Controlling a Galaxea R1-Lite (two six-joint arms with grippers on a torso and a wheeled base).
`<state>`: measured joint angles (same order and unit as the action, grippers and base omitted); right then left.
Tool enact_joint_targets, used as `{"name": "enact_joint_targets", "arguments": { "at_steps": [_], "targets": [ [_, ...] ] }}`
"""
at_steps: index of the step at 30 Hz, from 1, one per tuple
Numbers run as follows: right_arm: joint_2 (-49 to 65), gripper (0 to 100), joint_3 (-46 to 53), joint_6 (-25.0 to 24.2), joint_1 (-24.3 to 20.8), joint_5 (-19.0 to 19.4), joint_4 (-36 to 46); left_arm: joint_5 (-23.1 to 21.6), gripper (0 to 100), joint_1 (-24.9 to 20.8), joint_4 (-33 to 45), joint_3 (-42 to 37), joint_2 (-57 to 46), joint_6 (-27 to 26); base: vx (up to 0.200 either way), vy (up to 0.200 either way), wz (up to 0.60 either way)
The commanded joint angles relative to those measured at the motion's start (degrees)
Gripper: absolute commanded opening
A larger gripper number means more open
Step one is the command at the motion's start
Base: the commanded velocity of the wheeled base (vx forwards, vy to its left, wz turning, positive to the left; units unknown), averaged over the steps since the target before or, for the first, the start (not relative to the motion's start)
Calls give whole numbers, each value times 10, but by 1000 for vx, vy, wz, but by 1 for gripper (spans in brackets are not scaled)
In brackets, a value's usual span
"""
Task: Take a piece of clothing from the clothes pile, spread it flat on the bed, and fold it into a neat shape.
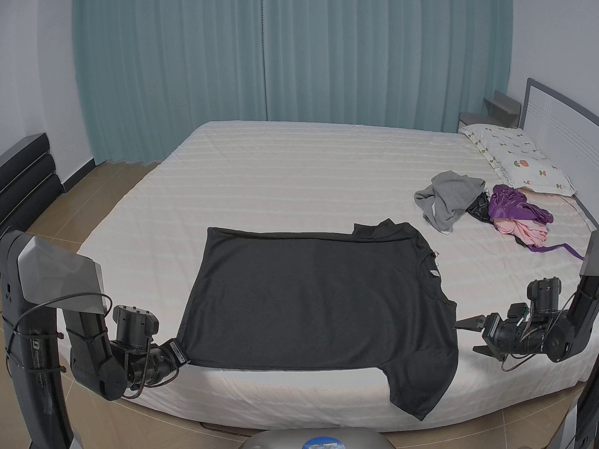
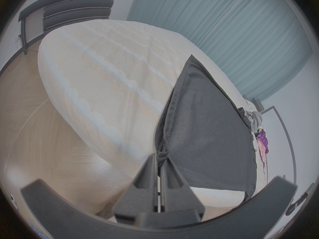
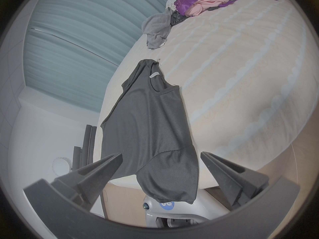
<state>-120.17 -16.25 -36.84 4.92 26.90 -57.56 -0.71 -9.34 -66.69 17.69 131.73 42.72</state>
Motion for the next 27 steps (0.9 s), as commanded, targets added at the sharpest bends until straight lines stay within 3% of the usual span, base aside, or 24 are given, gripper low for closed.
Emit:
{"name": "enact_joint_targets", "arguments": {
  "at_steps": [1,2,6,12,18,23,24,27],
  "targets": [
    [-31,100,-15,-1,-17,-12,0,-1,0,-1,0,-1,-2,0,0,0,0],
    [-53,100,-27,-1,-30,-36,-1,-1,0,-1,0,-1,-2,1,0,0,0],
    [-80,100,-40,2,-45,-68,-13,0,0,-1,0,-1,-2,10,0,0,0],
    [-103,100,-51,3,-46,-77,-42,0,0,-2,0,-1,-2,10,0,0,0],
    [-127,100,-56,23,-64,-118,-53,0,0,-1,0,-1,-2,10,0,0,0],
    [-142,100,-55,27,-68,-120,-84,0,0,-1,0,-1,-2,10,0,0,0],
    [-144,0,-55,27,-69,-121,-84,0,0,-2,0,-1,-2,10,0,0,0],
    [-145,0,-57,27,-74,-121,-84,0,0,-1,0,-1,-2,10,0,0,0]
  ]
}}
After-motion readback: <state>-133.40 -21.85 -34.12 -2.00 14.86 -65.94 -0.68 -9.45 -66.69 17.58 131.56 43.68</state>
